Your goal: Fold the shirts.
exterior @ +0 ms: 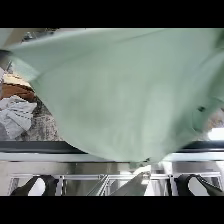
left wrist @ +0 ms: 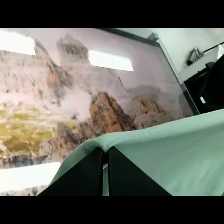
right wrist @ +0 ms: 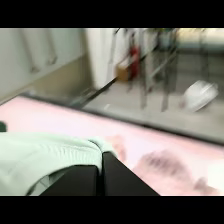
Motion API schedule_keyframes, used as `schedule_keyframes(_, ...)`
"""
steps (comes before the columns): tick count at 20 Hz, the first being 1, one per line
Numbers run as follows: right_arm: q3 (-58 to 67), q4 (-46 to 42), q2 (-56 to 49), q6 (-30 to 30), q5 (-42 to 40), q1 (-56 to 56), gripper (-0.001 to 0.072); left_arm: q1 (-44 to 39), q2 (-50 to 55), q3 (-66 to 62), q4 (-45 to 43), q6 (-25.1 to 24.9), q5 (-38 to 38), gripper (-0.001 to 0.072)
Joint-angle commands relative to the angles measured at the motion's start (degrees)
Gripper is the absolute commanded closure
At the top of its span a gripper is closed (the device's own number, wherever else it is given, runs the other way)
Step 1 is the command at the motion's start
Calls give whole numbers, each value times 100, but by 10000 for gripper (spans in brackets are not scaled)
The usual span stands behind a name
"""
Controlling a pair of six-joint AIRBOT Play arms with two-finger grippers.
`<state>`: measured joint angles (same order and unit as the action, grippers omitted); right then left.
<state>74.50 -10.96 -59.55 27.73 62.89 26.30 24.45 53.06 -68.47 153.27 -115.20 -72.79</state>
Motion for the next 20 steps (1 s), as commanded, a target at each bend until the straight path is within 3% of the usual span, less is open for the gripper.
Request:
schedule_keyframes(1, 4, 170, -1996, -470, -413, -918, 684, -1117, 1751, 479, -50, -730, 1320, 686)
schedule_keyframes(4, 223, 232, -3316, -564, -1132, -1283, 683, -1543, 3875, -555, -20, -789, 1217, 686)
schedule_keyframes(5, 343, 271, -3639, -533, -1167, -1335, 645, -1576, 4474, -1008, 0, -785, 1032, 686)
schedule_keyframes(6, 474, 337, -3921, -520, -1165, -1351, 430, -1572, 5007, -1495, 0, -776, 846, 686)
schedule_keyframes(7, 579, 321, -4092, -420, -1165, -1335, 292, -1554, 5495, -2028, -11, -686, 623, 677)
schedule_keyframes(8, 632, 282, -4157, -216, -1167, -1261, 288, -1469, 5855, -2505, -11, -404, 358, 437)
schedule_keyframes(9, 640, 203, -4140, 44, -1143, -1132, 288, -1377, 6142, -2988, -11, -103, 94, 7)
schedule_keyframes(10, 675, -22, -4103, 483, -1005, -931, 288, -1252, 6332, -3429, -13, 175, -201, -3)
schedule_keyframes(12, 686, -833, -3936, 1414, -210, -378, 294, -1014, 6402, -3932, -24, 238, -796, -1)
schedule_keyframes(13, 673, -1268, -3869, 1773, 332, -111, 358, -898, 6347, -4022, -28, 240, -1119, -1)
schedule_keyframes(16, 216, -2465, -3574, 2636, 1836, 555, 376, -675, 5969, -3593, -286, 282, -1971, -1)
schedule_keyframes(19, -1152, -3628, -2667, 3353, 1937, 1054, 374, -566, 5322, -2369, -1095, 203, -1982, -1)
schedule_keyframes(20, -1698, -4107, -2271, 3773, 1786, 1185, 304, -520, 5077, -1888, -1294, 129, -1834, -1)
